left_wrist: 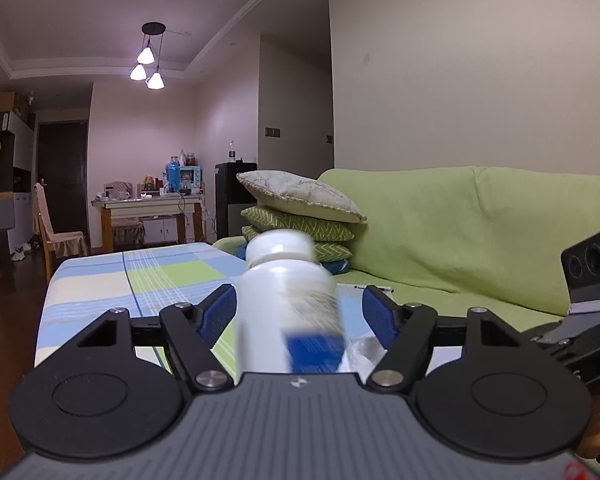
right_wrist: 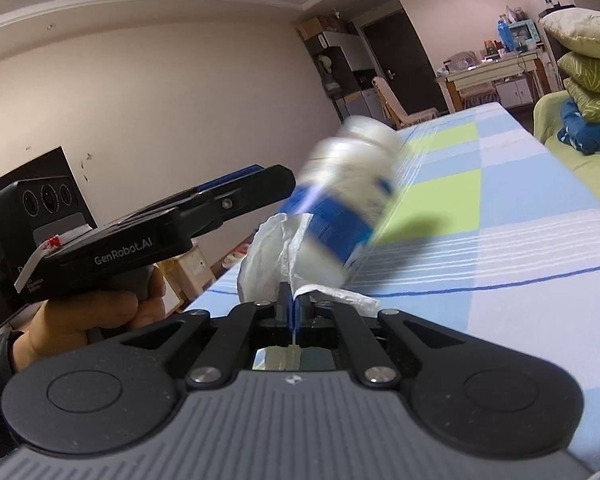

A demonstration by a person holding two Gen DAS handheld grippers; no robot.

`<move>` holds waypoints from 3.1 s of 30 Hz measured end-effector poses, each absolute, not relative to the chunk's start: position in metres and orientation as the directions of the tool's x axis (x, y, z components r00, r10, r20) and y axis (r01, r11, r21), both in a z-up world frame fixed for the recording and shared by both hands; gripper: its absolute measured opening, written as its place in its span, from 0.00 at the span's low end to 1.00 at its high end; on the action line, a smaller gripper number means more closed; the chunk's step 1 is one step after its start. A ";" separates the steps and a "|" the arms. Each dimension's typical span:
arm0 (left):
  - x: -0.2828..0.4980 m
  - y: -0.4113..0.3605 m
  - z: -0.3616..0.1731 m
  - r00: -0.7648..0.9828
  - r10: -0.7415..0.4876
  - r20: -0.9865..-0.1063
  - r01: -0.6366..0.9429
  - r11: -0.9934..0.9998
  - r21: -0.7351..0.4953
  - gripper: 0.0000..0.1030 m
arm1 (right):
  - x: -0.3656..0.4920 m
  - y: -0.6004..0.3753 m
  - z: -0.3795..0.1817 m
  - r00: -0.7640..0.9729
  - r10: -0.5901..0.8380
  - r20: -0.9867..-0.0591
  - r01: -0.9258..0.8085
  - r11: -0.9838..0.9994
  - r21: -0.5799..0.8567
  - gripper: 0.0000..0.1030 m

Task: Clean container
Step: 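Wipe the upright bottle's label with the right gripper's tissue while the left gripper holds it, then lower the bottle onto the table with the left gripper while the right gripper drops the tissue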

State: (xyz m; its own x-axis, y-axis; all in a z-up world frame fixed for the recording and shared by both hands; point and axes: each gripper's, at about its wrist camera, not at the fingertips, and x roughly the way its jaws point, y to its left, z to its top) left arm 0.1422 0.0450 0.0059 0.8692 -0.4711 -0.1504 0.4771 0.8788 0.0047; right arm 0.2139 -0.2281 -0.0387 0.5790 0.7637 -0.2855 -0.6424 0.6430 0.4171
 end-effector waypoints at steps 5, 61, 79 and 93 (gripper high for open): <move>0.154 0.040 0.005 0.861 -0.463 -0.209 0.472 0.881 -0.006 0.68 | 0.211 -0.235 -0.042 0.584 0.757 -0.294 -0.619 0.649 0.443 0.00; 0.184 0.044 0.018 0.910 -0.334 -0.246 0.400 0.862 0.311 0.73 | 0.206 -0.264 -0.031 0.688 0.690 -0.226 -0.570 0.706 0.420 0.00; 0.190 0.070 0.041 0.919 -0.354 -0.173 0.379 0.914 0.143 0.65 | 0.205 -0.203 -0.035 0.514 0.823 -0.243 -0.665 0.561 0.493 0.00; 0.172 0.086 0.034 0.921 -0.351 -0.168 0.370 0.924 0.099 0.65 | 0.218 -0.203 -0.030 0.591 0.769 -0.244 -0.632 0.630 0.452 0.00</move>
